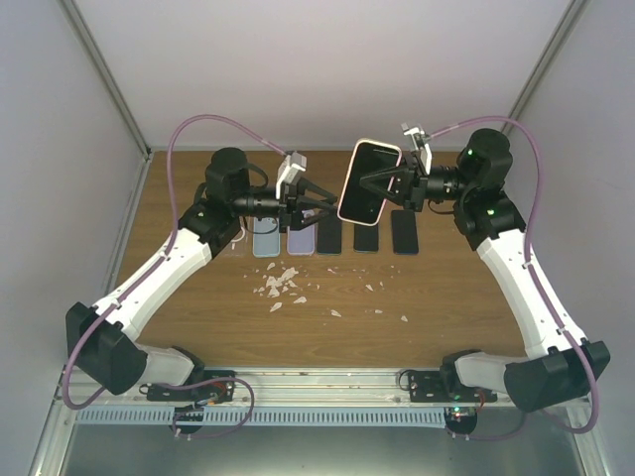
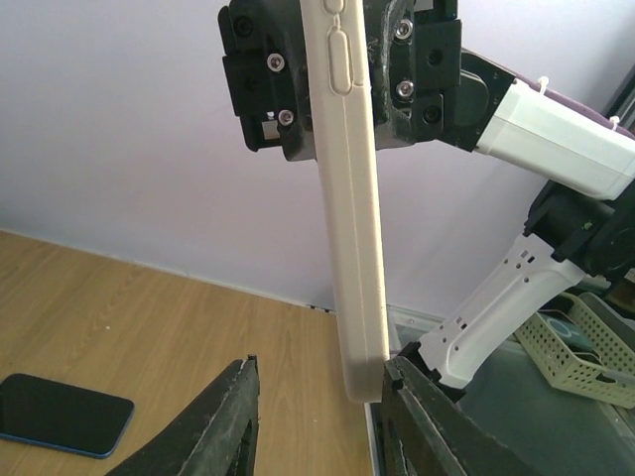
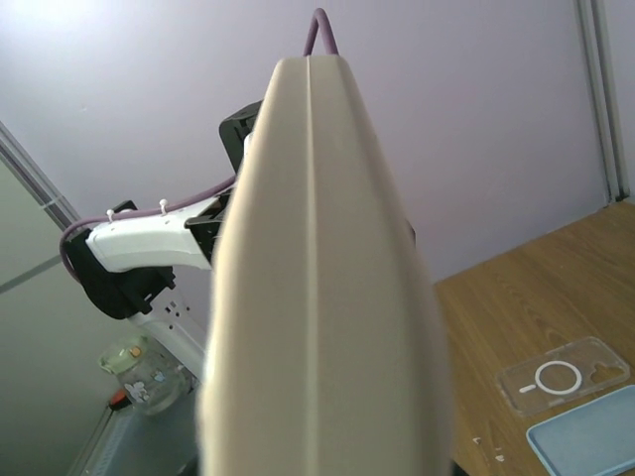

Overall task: Take the phone out of the phone case
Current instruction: Remove the phone case from the phone.

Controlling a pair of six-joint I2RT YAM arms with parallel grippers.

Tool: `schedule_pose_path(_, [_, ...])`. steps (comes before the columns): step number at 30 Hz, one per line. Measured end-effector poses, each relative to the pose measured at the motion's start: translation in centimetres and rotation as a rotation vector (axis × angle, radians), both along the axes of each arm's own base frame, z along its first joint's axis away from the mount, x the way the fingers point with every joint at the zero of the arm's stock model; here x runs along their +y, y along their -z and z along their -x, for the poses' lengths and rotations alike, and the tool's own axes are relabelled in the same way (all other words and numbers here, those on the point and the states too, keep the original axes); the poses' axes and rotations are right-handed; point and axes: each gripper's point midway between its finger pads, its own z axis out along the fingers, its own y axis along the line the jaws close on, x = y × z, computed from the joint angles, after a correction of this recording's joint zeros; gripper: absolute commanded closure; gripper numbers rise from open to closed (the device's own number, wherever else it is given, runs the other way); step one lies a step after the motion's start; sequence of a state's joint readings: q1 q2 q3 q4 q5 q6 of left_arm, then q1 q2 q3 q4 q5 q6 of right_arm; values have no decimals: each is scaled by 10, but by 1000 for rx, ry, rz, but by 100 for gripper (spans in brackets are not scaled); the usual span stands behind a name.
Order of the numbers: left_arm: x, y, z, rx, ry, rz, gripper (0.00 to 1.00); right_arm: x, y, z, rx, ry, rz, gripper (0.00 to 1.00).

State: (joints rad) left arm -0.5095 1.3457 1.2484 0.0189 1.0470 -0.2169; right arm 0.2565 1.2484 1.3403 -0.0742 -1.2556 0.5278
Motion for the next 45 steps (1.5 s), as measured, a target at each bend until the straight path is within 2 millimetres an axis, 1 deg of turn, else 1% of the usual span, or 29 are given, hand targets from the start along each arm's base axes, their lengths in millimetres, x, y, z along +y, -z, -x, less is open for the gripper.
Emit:
schedule_pose_path(5, [0, 2, 1, -3, 4, -2, 61, 0, -1, 0, 3, 1, -4, 100])
schedule_pose_path(9, [-2, 5, 6, 2, 21, -5, 58, 0, -1, -1, 6, 2, -5, 100])
schedule_pose_path(13, [-2, 4, 11, 0, 44, 4, 58, 0, -2, -1, 1, 3, -6, 99])
schedule_pose_path(17, [-2, 3, 12, -3, 45, 10, 63, 0, -1, -1, 2, 3, -6, 99])
schedule_pose_path(24, [-2, 3, 6, -4, 10, 8, 66, 0, -1, -1, 4, 2, -5, 100])
schedule_pose_path(29, [-2, 5, 1, -1, -18, 2, 74, 0, 0, -2, 0, 4, -7, 99])
schedule_pose_path(37, [-3, 9, -8, -15, -80, -12, 85, -3, 1, -9, 0, 40, -9, 100])
schedule_pose_path(41, [-2, 11, -15, -18, -122, -22, 88, -4, -1, -10, -2, 42, -17, 99])
schedule_pose_path(45, [-2, 12, -17, -17, -138, -28, 90, -4, 0, -12, 9, 44, -27, 99])
